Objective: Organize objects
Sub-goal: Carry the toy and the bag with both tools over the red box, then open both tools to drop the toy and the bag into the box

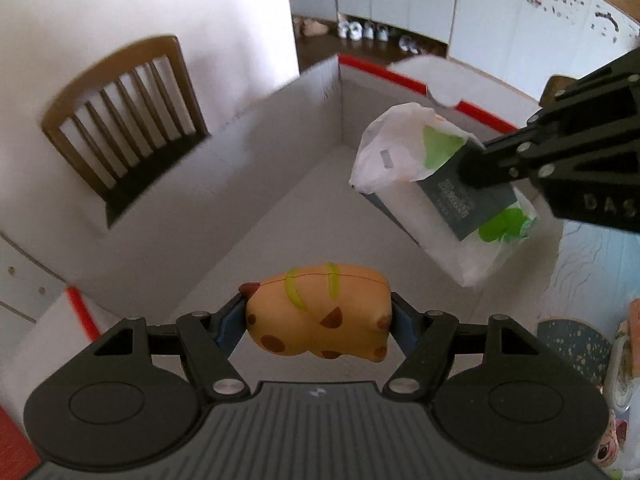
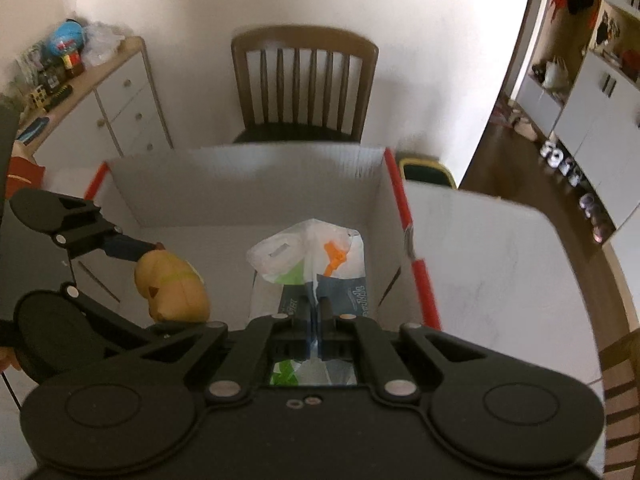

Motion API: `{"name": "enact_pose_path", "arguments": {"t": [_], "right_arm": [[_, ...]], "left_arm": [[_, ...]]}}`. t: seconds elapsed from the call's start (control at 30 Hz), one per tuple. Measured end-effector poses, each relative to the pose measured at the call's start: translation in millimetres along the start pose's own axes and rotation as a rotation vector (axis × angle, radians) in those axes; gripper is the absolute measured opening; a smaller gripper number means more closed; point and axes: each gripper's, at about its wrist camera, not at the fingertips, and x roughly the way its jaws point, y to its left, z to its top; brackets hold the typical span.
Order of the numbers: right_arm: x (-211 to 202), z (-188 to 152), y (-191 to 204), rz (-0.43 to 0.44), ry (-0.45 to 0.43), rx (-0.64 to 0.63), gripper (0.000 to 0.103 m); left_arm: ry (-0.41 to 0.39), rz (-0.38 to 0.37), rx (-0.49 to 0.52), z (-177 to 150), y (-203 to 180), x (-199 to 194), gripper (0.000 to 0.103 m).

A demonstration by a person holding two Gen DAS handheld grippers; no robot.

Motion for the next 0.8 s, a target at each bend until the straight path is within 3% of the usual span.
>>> {"name": "enact_pose_path", "arguments": {"t": [0.33, 0.53, 0.6, 0.8], "right_arm": [[29, -11, 7, -0.007, 0.069, 0.008, 0.006], [32, -11, 3, 0.015, 0.091, 0.040, 0.025], [29, -10, 1, 0.013, 0.080, 0.038, 0.037], [16, -8, -4, 0.021, 0.050, 0.041, 0.047]], "left_arm": [[0.137, -0.024, 0.112, -3, -12, 31, 0.073], [0.206, -0.021, 0.102, -10, -12, 40, 0.074], [0.207, -0.016, 0.108, -12, -13, 41, 0.074], [0.219, -0.012, 0.108, -17, -12, 42, 0.075]]}}
